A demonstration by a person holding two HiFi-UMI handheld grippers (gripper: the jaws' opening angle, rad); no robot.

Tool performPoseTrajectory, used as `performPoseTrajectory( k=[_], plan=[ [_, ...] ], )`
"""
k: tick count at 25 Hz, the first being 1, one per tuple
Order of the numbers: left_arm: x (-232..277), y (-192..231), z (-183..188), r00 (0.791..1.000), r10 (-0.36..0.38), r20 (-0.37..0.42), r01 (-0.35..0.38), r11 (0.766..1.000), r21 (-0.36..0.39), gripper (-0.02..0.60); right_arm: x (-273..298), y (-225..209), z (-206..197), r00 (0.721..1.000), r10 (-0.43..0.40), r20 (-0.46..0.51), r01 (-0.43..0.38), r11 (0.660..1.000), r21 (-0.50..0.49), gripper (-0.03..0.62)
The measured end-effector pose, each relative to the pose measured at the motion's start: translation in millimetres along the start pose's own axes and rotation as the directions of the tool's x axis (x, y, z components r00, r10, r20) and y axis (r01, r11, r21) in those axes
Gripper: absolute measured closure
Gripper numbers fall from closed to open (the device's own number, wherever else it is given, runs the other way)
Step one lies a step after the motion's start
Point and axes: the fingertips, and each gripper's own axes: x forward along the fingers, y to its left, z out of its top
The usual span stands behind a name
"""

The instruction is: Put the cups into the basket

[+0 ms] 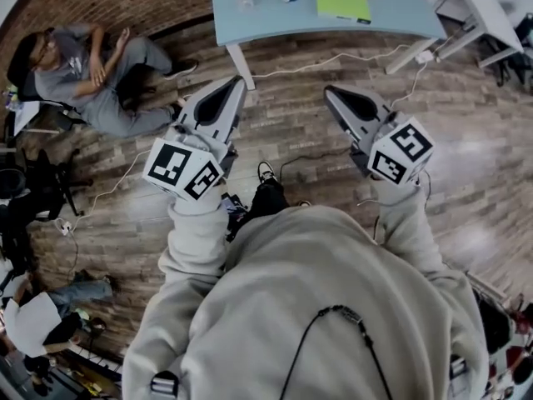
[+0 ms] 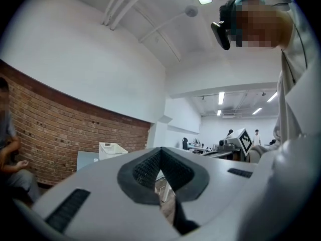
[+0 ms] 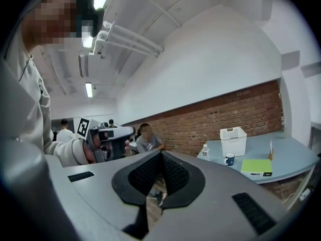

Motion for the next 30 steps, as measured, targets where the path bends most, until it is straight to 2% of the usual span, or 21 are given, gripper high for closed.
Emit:
performPoseTrajectory(
  k=[4,7,12,19,26,30],
  plan=[
    [6,47,0,0.999,-0.042,-0.005,0.042,0.999,-0.028,0.583,30,-23,-1,0.999,-0.032,-0.044,0.032,0.999,0.006,0.58],
    [2,87,4,0.999,-0.039,0.0,0.039,0.997,-0.062,0.583,55,-39,2,0.997,-0.05,-0.056,0.051,0.998,0.025,0.58],
    [14,135,9,0.999,-0.035,-0.014,0.034,0.997,-0.071,0.583,94,-56,16,0.995,-0.064,-0.07,0.065,0.998,0.019,0.58],
    [21,172,8,0.995,-0.101,-0.013,0.099,0.991,-0.09,0.583,140,-60,6,0.991,-0.071,-0.111,0.077,0.996,0.05,0.58],
    [30,200,9,0.997,-0.077,-0.01,0.075,0.987,-0.145,0.583,172,-65,10,0.99,-0.035,-0.136,0.039,0.999,0.028,0.58],
    [31,205,25,0.996,-0.092,0.005,0.092,0.988,-0.123,0.583,180,-73,8,0.99,-0.029,-0.135,0.034,0.999,0.035,0.58]
  ],
)
